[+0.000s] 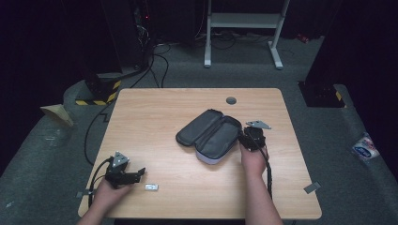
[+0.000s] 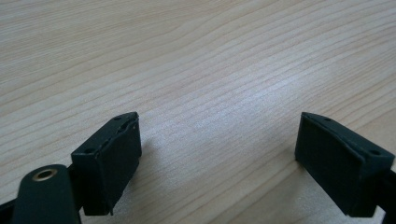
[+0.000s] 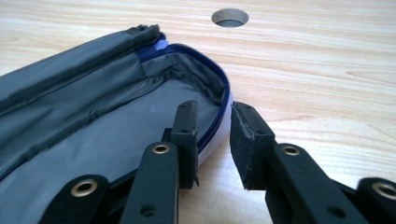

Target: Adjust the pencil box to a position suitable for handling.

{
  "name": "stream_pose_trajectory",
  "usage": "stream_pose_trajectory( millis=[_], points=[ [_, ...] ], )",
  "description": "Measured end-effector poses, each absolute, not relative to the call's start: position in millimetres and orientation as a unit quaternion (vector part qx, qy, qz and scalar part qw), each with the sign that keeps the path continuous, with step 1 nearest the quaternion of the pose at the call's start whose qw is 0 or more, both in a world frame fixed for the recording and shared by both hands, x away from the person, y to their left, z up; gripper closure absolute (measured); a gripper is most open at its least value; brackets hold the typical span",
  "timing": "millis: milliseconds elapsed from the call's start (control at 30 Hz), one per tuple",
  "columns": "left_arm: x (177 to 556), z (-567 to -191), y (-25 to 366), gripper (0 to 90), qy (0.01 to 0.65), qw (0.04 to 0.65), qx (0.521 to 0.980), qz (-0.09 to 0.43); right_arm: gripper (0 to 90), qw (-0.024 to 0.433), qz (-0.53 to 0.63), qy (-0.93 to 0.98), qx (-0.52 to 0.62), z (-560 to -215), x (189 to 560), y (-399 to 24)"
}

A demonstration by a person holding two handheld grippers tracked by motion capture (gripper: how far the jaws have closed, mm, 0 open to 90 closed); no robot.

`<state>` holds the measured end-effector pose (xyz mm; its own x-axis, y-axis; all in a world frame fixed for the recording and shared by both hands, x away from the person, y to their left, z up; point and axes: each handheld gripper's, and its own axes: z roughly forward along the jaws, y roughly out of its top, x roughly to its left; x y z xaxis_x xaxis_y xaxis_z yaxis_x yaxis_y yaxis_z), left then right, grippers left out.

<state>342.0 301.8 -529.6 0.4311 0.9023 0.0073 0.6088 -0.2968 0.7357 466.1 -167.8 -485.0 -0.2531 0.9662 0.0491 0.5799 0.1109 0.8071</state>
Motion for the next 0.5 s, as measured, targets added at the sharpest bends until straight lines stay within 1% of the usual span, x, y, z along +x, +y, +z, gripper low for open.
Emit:
stream_pose_trajectory(
  millis=[100, 267, 433, 467, 500],
  points=[
    [342.0, -529.5, 302.0, 14.8, 0.487, 0.338, 0.776, 0.216, 75.2, 0.252, 0.379, 0.692, 0.56, -487.5, 471.9, -172.4],
    [342.0, -529.4, 302.3, 15.0, 0.485, 0.337, 0.777, 0.218, 75.4, 0.24, 0.379, 0.693, 0.564, -492.2, 474.3, -172.7],
    [341.8, -529.3, 302.3, 15.3, 0.485, 0.337, 0.777, 0.218, 75.6, 0.24, 0.377, 0.697, 0.56, -492.9, 477.0, -168.8],
    [341.7, -529.4, 302.1, 15.3, 0.486, 0.338, 0.776, 0.217, 79.5, 0.241, 0.374, 0.7, 0.559, -493.1, 477.5, -167.5],
    [341.7, -529.4, 302.2, 15.3, 0.486, 0.337, 0.776, 0.217, 79.5, 0.241, 0.374, 0.7, 0.559, -493.1, 477.5, -167.5]
  ],
)
